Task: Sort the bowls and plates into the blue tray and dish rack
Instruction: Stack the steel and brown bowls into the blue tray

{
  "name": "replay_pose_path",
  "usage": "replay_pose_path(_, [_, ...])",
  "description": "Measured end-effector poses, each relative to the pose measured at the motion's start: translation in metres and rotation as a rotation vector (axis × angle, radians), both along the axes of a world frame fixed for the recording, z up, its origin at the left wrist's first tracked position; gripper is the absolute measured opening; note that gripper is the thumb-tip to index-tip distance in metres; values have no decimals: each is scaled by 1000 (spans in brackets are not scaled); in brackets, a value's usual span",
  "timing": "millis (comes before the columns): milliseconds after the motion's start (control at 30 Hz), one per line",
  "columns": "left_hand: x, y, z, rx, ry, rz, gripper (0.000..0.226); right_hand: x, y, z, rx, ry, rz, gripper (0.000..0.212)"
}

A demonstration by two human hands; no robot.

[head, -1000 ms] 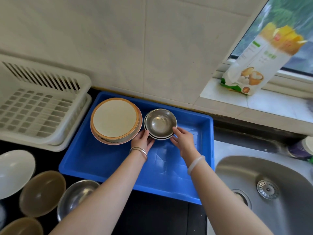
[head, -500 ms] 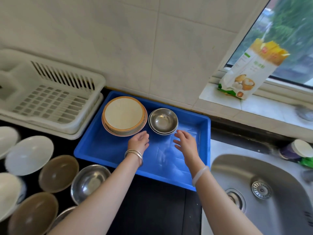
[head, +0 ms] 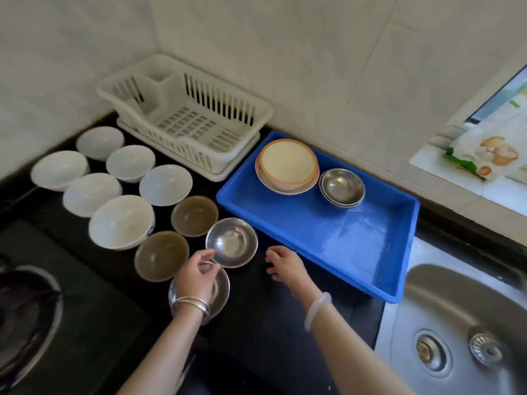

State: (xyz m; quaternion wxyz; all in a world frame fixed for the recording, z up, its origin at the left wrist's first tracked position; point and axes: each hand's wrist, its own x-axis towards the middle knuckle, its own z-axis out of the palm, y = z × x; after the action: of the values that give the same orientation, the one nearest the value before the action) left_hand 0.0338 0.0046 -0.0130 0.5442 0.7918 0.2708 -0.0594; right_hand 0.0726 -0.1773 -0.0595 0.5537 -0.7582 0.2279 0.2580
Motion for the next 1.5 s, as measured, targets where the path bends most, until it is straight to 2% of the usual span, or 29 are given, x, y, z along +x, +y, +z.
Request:
replay_pose_path(67, [-16,19,-8,77,16,66,26,5,16,-8,-44,17,53,39])
replay_pose_path(133, [-29,32,-16,178,16,111,23,12,29,-12,-51,30,59,41])
replay_pose_path(233, [-42,43,-27,253,17,196,20,24,42,-13,-43,7,-9,17])
replay_pose_path(300, [-47,46,-33,195,41,250,22,28,45,-10,9,9,-78,6])
replay_pose_path(400, [-52,48,-42,54,115,327,28,25,44,-3,35,-10,-129,12])
replay_pose_path(533, [-53,53,-50,0,144,312,25,12,37,15,24,-99,-150,17])
replay_pose_path(600, [-52,54,-53,-94,142,308,24,4,34,24,32,-135,-153,18])
replay_pose_path(833, [-47,39,-56,-443,117,332,15,-27,33,42,-81,-153,31,14])
replay_pose_path(900, [-46,38,-58,-467,124,347,10,-33,33,40,-138,-146,89,11])
replay_pose_path(1333, [-47,36,-60,-463,153,249,29,-36,42,17,-238,-76,176,13])
replay_pose_path(1400, [-46,37,-59,-449,165,251,31,-36,40,12,-199,-39,163,17])
replay_pose_path(1500, [-43,37,-57,-463,176,266,30,-35,39,7,-34,79,96,30])
